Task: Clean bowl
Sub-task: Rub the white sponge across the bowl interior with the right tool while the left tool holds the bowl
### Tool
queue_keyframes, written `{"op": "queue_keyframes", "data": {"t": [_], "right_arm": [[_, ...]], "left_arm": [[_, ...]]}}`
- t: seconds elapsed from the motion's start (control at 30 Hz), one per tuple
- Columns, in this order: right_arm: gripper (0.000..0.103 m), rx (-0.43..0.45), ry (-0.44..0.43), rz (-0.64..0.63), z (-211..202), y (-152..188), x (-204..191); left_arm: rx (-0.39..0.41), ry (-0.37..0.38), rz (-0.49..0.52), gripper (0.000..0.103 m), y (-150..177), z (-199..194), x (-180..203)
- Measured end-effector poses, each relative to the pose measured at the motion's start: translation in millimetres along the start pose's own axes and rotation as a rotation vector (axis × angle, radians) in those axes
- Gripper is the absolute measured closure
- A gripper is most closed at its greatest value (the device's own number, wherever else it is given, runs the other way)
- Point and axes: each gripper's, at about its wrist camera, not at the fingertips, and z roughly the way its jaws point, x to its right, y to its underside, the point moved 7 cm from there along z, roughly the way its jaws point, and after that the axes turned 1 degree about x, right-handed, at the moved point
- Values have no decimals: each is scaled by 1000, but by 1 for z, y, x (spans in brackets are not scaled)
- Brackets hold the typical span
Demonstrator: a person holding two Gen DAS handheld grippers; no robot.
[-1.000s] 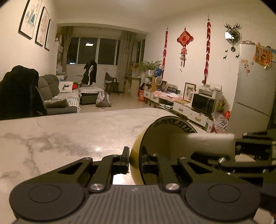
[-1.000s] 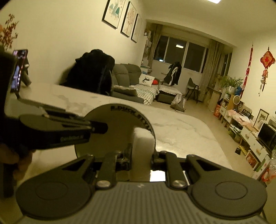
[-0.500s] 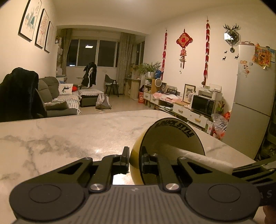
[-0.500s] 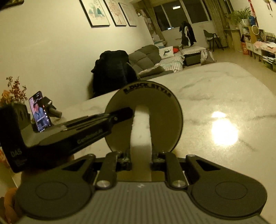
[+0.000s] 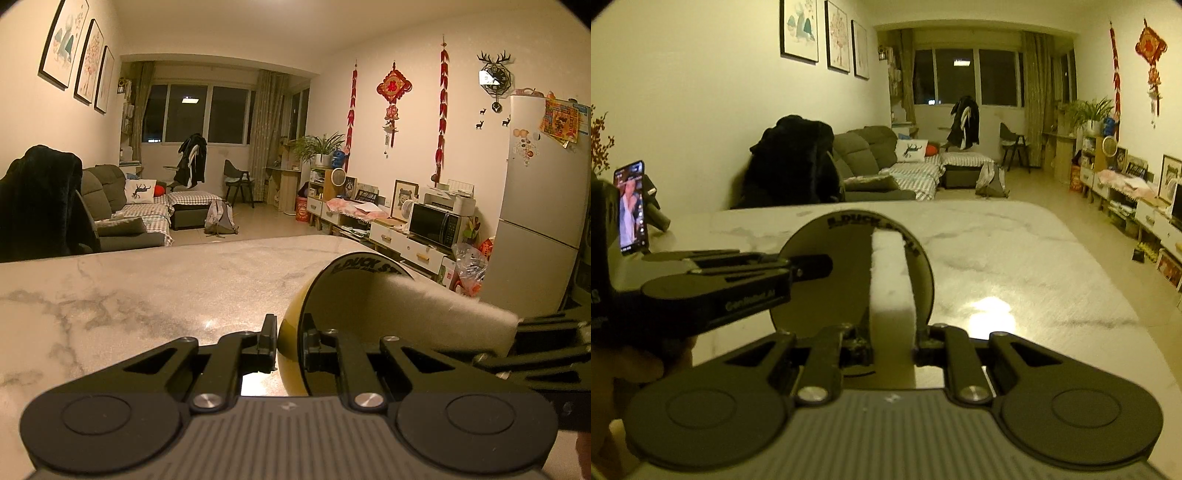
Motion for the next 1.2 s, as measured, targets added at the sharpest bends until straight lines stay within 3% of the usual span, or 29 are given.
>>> {"op": "queue_keyframes", "data": {"t": [0.17,0.37,0.47,0.77,0.87,1.03,1.2], "right_arm": [[85,-71,-138,117,9,8,-5],[85,-95,-223,187,9,10,-10],[85,-92,-206,185,10,9,-9],[85,-12,-13,73,7,-3,-1],[85,3,16,56,3,-4,-1],[85,-15,10,56,4,1,-4],[85,-61,-76,122,8,8,-9]], "left_arm": [[0,2,-2,91,0,0,-1],[-1,4,-7,91,0,1,-4],[0,3,-4,91,-1,2,-2],[5,3,6,90,0,2,-2],[5,5,5,90,0,2,-2],[5,9,1,90,0,2,-3],[4,14,-6,90,0,2,-5]]}}
